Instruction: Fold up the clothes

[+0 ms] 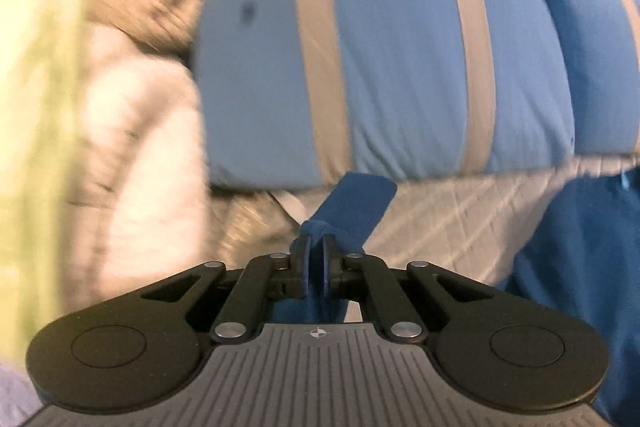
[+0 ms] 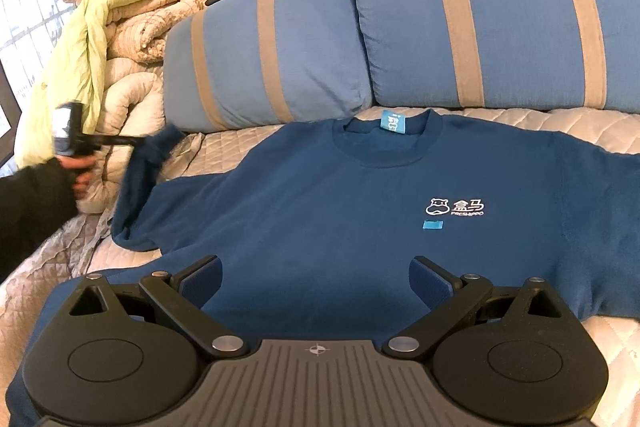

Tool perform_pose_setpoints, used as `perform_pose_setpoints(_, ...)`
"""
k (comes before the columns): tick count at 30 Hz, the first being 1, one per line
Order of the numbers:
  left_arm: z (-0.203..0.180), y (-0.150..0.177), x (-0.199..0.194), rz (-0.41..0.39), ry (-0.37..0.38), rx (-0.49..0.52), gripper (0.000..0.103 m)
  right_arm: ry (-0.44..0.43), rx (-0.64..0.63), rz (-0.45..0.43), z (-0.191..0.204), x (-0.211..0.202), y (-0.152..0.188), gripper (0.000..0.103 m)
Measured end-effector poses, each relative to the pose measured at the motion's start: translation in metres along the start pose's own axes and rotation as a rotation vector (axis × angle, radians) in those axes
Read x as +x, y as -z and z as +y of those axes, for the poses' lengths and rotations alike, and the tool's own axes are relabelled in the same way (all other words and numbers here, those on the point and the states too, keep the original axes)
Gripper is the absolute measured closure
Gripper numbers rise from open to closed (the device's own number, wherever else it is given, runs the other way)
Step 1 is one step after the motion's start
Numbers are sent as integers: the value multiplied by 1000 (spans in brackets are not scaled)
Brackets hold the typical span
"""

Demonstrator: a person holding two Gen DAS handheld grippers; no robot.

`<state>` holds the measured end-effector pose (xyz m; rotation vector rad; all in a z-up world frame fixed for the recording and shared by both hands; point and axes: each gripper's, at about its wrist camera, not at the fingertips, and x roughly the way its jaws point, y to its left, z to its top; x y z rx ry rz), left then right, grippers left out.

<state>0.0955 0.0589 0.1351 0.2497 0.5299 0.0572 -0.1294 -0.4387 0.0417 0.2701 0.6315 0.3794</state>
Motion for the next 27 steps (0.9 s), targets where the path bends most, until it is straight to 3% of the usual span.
perform_pose_setpoints(5, 57, 10, -81, -167, -95, -79, 97, 12, -20, 3, 3, -1, 1, 3)
perform_pose_setpoints(7, 83, 32, -112, -221, -148, -154, 96, 17, -30, 4, 5, -1, 1, 3)
perform_pose_setpoints(10, 114, 92, -149, -263, -250, -295, 96, 23, -44, 2, 7, -2, 1, 3)
perform_pose_setpoints(13, 129, 163, -153, -177, -324, -434, 90, 27, -48, 1, 8, -2, 1, 3)
perform_pose_setpoints(18, 137, 245, -136, 73, -400, -575, 82, 34, -58, 6, 10, -1, 1, 3)
perform_pose_setpoints(20, 141, 256, -138, 107, -392, -613, 76, 38, -64, 5, 11, -2, 1, 4)
perform_pose_setpoints(27, 145, 250, -151, 98, -364, -591, 55, 49, -75, 11, 13, 0, 0, 4)
